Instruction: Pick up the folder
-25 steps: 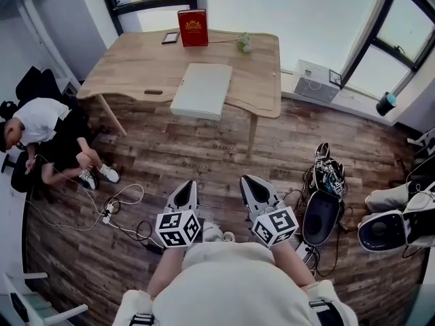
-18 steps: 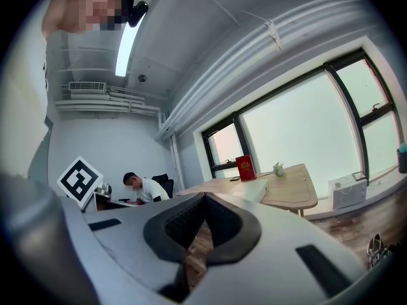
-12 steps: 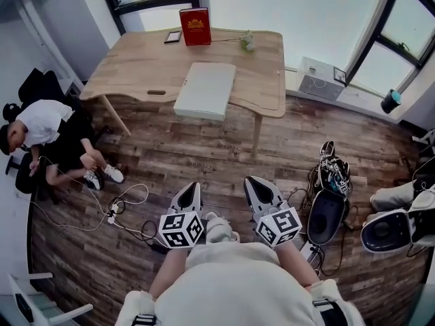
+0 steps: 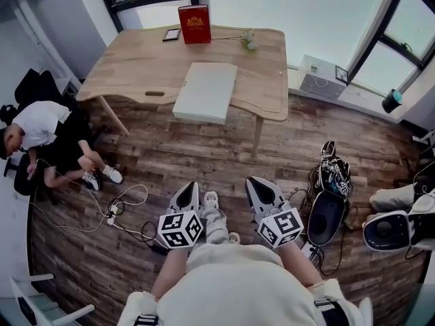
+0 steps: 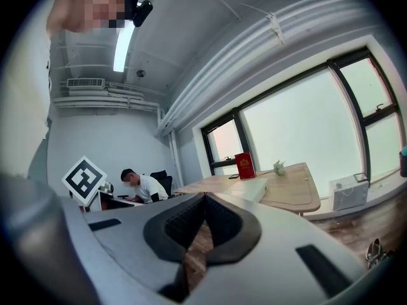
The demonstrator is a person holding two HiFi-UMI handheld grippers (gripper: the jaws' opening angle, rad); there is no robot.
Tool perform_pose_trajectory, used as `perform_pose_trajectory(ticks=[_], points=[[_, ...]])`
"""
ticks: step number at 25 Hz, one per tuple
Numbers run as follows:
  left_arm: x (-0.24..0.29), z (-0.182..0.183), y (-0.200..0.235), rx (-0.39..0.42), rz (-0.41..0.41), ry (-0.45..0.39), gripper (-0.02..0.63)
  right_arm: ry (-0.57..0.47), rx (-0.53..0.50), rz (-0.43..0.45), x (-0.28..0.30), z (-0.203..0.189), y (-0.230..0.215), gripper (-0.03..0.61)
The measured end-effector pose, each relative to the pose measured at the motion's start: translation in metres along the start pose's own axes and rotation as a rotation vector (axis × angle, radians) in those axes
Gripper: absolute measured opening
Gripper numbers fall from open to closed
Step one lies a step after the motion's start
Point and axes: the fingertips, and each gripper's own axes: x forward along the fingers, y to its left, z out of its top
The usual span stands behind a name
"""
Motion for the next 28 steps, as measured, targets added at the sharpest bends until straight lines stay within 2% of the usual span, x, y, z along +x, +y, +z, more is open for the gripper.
perform_pose_trajectory(ticks=[11, 22, 28], points=[[0.055, 0.023, 0.029, -0.013, -0.003, 0.004, 0.020, 0.006, -0.011, 0.002, 0.061, 0.009, -0.024, 0.020], [0.116, 0.066, 0.066, -0.042, -0.021, 0.008, 0.020, 0.019, -0.041, 0.004, 0.143, 0.038, -0.044, 0.020], [0.146, 0.086, 0.084, -0.023, -0.049, 0.023, 0.020, 0.020, -0.044, -0.019, 0.182, 0.048, -0.053, 0.020]])
